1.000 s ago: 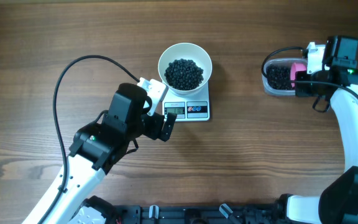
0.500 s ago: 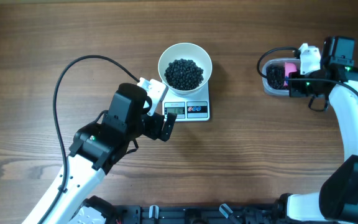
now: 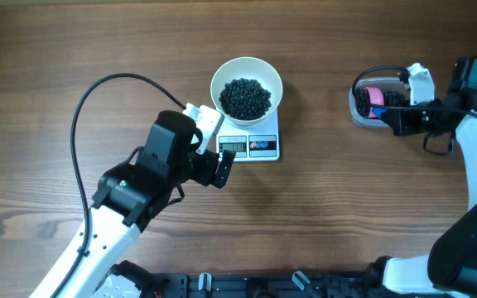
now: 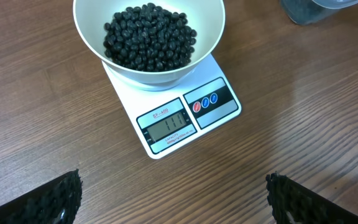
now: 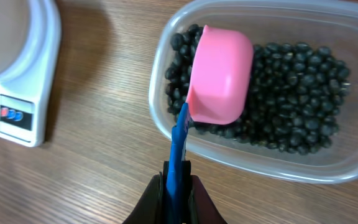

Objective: Scoop item into bowl and weigh 150g on scale
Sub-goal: 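Dip the scoop into the black beans a fourth time with the right gripper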

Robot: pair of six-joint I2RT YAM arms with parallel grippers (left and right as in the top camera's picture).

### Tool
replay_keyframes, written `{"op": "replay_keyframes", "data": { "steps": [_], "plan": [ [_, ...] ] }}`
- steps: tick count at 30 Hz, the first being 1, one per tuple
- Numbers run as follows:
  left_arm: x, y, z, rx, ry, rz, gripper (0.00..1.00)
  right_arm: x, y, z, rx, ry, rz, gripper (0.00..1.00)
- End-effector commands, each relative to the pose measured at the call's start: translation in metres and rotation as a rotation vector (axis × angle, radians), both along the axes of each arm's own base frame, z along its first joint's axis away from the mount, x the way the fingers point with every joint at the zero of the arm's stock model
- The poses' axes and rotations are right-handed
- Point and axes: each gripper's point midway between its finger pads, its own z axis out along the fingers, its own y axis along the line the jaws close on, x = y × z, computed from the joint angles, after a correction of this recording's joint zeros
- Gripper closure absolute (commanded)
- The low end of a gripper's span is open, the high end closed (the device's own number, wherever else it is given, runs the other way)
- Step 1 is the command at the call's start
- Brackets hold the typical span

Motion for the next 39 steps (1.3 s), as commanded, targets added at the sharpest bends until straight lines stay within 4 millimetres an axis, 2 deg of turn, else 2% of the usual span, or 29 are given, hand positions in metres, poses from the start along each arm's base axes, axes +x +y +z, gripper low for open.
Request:
{"op": "replay_keyframes", "data": {
  "steps": [1, 11, 19, 23, 26, 28, 33, 37, 39],
  "plan": [
    [-0.003, -0.003, -0.002, 0.001, 0.004, -0.027, 0.00, 0.001, 0.024, 0.004, 0.125, -0.021, 0.076, 0.96],
    [-0.002, -0.003, -0.002, 0.001, 0.004, -0.027, 0.00, -0.002, 0.023, 0.003, 0.132, -0.006, 0.068, 0.96],
    [-0.002, -0.003, -0.002, 0.001, 0.004, -0.026, 0.00, -0.001, 0.000, 0.014, 0.254, -0.031, -0.054, 0.96],
    [-0.002, -0.003, -0.002, 0.001, 0.004, -0.026, 0.00, -0.001, 0.001, 0.016, 0.289, -0.015, -0.091, 0.96],
    [-0.002, -0.003, -0.001, 0.001, 0.003, -0.027, 0.00, -0.001, -0.003, 0.013, 0.271, -0.005, -0.107, 0.96],
    [-0.002, -0.003, -0.002, 0.001, 0.004, -0.027, 0.00, -0.002, -0.016, 0.005, 0.206, 0.034, -0.174, 0.96],
    [-0.002, -0.003, -0.002, 0.001, 0.004, -0.026, 0.00, -0.001, -0.016, 0.005, 0.218, 0.040, -0.199, 0.96],
    [-0.002, -0.003, -0.002, 0.001, 0.004, -0.026, 0.00, 0.000, -0.025, 0.008, 0.275, 0.052, -0.285, 0.96],
    [-0.002, -0.003, -0.002, 0.001, 0.004, -0.026, 0.00, 0.000, -0.026, 0.017, 0.352, 0.021, -0.290, 0.96]
  ]
}}
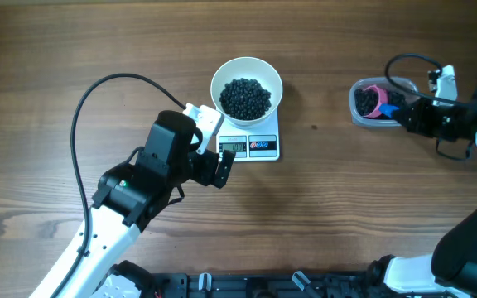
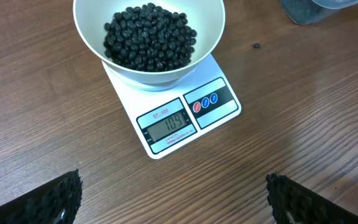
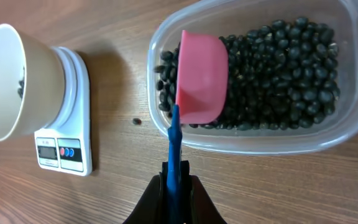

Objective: Scoop item into bowl and weigh 150g on scale
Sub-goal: 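Dip the scoop into the black beans a fourth time with the right gripper, then carry the filled pink scoop left over the white bowl with the right gripper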

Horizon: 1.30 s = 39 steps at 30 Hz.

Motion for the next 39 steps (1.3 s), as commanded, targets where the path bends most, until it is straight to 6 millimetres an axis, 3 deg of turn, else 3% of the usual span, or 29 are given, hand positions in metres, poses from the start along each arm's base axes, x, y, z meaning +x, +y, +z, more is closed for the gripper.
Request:
{"op": "replay_keyframes", "data": {
  "steps": [1, 13, 20, 26, 31, 35, 39],
  "plan": [
    [-0.002, -0.003, -0.001, 0.001, 0.003, -0.026, 0.00, 0.003, -0.004, 0.009, 0.113, -0.035, -0.042, 0.96],
    [-0.002, -0.003, -0.001, 0.001, 0.003, -0.026, 0.00, 0.001, -0.018, 0.042, 0.380, -0.112, -0.156, 0.96],
    [-0.002, -0.003, -0.001, 0.001, 0.003, -0.027, 0.00, 0.006, 0.005, 0.083, 0.647, -0.193, -0.104, 0.96],
    [-0.002, -0.003, -0.001, 0.001, 0.003, -0.026, 0.00, 0.017, 0.055, 0.095, 0.751, -0.116, -0.014, 0.96],
    [-0.002, -0.003, -0.001, 0.001, 0.003, -0.026, 0.00, 0.036, 0.129, 0.092, 0.658, -0.120, 0.173, 0.96],
    [-0.002, -0.003, -0.001, 0.001, 0.003, -0.027, 0.00, 0.036, 0.187, 0.095, 0.603, -0.162, 0.328, 0.96],
    [-0.002, -0.003, -0.001, 0.001, 0.003, -0.026, 0.00, 0.045, 0.214, 0.065, 0.387, -0.152, 0.300, 0.96]
  ]
}}
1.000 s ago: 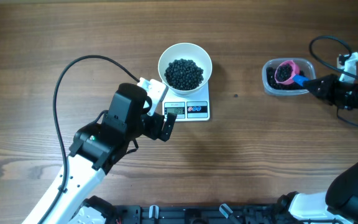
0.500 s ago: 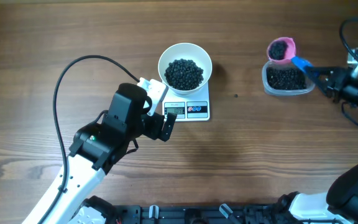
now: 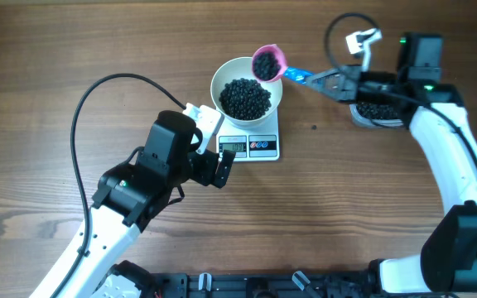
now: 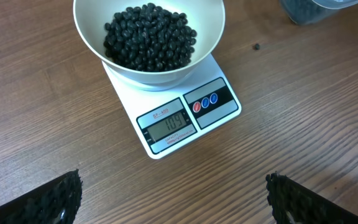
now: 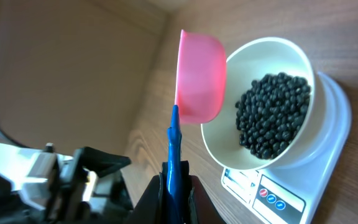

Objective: Scoop item into bowl and weigh 150g on scale
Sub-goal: 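Carry the filled pink scoop left over the white bowl with the right gripper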

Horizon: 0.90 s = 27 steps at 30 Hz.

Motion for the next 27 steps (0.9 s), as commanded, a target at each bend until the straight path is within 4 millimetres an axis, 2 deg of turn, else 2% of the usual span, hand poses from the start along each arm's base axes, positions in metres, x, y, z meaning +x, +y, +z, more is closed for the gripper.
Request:
{"op": "replay_keyframes", "data": {
  "steps": [1, 4, 7, 10, 14, 17, 20, 24, 27],
  "plan": [
    [-0.002, -0.003, -0.002, 0.001, 0.004, -0.026, 0.00, 0.013, 0.012, -0.026, -0.174, -0.018, -0.061, 0.96],
    [-0.002, -0.003, -0.002, 0.001, 0.004, -0.026, 0.00, 0.006, 0.035, -0.025, -0.213, -0.119, 0.025, 0.96],
    [-0.002, -0.003, -0.002, 0.001, 0.004, -0.026, 0.00, 0.007, 0.039, -0.030, -0.278, -0.204, 0.061, 0.96],
    [-0.002, -0.003, -0.002, 0.001, 0.004, -0.026, 0.00, 0.013, 0.031, -0.029, -0.354, -0.265, 0.036, 0.96],
    [-0.002, -0.003, -0.002, 0.001, 0.004, -0.026, 0.00, 0.019, 0.018, -0.017, -0.447, -0.350, -0.014, 0.96],
    [-0.002, -0.003, -0.002, 0.001, 0.004, -0.026, 0.00, 0.015, 0.027, -0.013, -0.464, -0.402, 0.022, 0.96],
    [-0.003, -0.003, -0.002, 0.001, 0.004, -0.027, 0.00, 0.012, 0.041, -0.018, -0.534, -0.457, 0.059, 0.96],
    [-0.003, -0.003, -0.002, 0.001, 0.004, -0.027, 0.00, 0.018, 0.042, -0.019, -0.619, -0.504, 0.038, 0.96],
    [-0.002, -0.003, -0.002, 0.001, 0.004, -0.026, 0.00, 0.017, 0.044, -0.017, -0.610, -0.502, 0.033, 0.96]
  ]
}}
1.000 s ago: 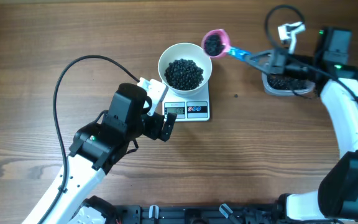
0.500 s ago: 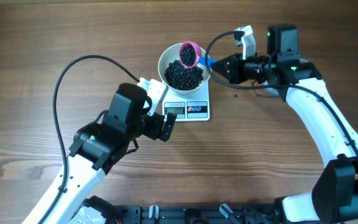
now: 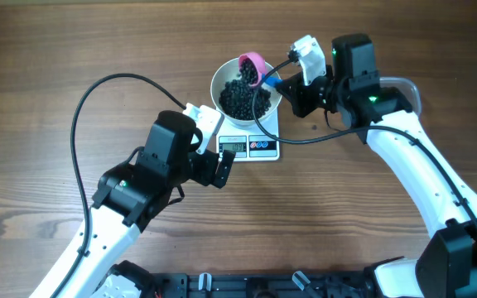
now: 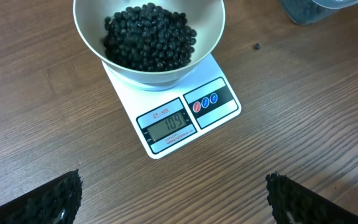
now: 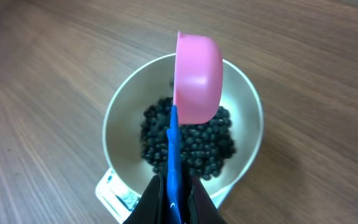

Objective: Scoop item into bowl and weigh 150g on scale
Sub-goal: 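Carry the filled pink scoop left over the white bowl with the right gripper, then tilt the scoop with the right gripper to pour beans into the bowl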

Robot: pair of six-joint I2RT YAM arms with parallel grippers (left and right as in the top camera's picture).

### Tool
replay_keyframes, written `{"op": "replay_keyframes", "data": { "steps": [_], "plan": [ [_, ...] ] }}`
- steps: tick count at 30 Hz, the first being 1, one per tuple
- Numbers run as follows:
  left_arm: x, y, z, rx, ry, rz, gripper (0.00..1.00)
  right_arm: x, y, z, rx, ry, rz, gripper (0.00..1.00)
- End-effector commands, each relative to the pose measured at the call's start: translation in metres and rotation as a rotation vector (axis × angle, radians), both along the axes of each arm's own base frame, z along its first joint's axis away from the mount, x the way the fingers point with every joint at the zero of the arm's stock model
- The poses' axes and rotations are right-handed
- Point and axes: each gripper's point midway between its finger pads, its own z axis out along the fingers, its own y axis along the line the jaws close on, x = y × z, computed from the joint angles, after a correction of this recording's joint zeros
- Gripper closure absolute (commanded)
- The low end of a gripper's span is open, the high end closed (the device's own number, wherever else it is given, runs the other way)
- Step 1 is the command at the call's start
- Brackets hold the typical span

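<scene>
A white bowl (image 3: pixel 220 81) of black beans stands on the white scale (image 3: pixel 251 147). In the left wrist view the scale (image 4: pixel 185 118) shows 109 under the bowl (image 4: pixel 87 38). My right gripper (image 5: pixel 174 179) is shut on the blue handle of the pink scoop (image 5: pixel 197 78), which is tipped over the bowl (image 5: pixel 120 118). Overhead, the scoop (image 3: pixel 251 68) sits above the beans. My left gripper (image 4: pixel 173 190) is open over bare table in front of the scale, holding nothing.
The clear bean container (image 3: pixel 406 89) is at the right, mostly hidden behind my right arm; its edge shows in the left wrist view (image 4: pixel 316 9). One stray bean (image 4: pixel 257 45) lies on the table right of the scale. A black cable loops at the left.
My right gripper has moved the scoop from the bowl's upper right rim, where it was level and full, to over the beans and tipped. The scale still reads 109. The left arm is unchanged.
The scoop lay in the bean container with my right gripper shut on its handle, and the scale read 111. Then the reading was 109 and a stray bean lay on the table. Later the filled scoop was at the bowl's rim; now it is tipped over the bowl.
</scene>
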Motion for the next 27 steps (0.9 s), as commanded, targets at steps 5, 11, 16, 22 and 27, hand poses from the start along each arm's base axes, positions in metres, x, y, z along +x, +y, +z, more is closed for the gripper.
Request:
{"op": "replay_keyframes", "data": {
  "steps": [5, 11, 16, 22, 27],
  "plan": [
    [-0.002, -0.003, -0.001, 0.001, 0.003, -0.026, 0.00, 0.000, -0.001, 0.017, -0.043, -0.094, 0.035, 0.96],
    [-0.002, -0.003, -0.001, 0.001, 0.003, -0.027, 0.00, -0.009, 0.001, 0.018, -0.078, -0.126, 0.116, 0.96],
    [-0.002, -0.003, -0.001, 0.001, 0.003, -0.026, 0.00, -0.013, 0.002, 0.012, -0.117, -0.108, 0.108, 0.96],
    [-0.003, -0.003, -0.001, 0.001, 0.003, -0.027, 0.00, -0.015, 0.011, 0.005, -0.277, -0.194, 0.147, 0.96],
    [-0.003, -0.003, -0.001, 0.001, 0.003, -0.027, 0.00, -0.014, 0.012, 0.006, -0.276, -0.196, 0.149, 0.96]
  ]
}}
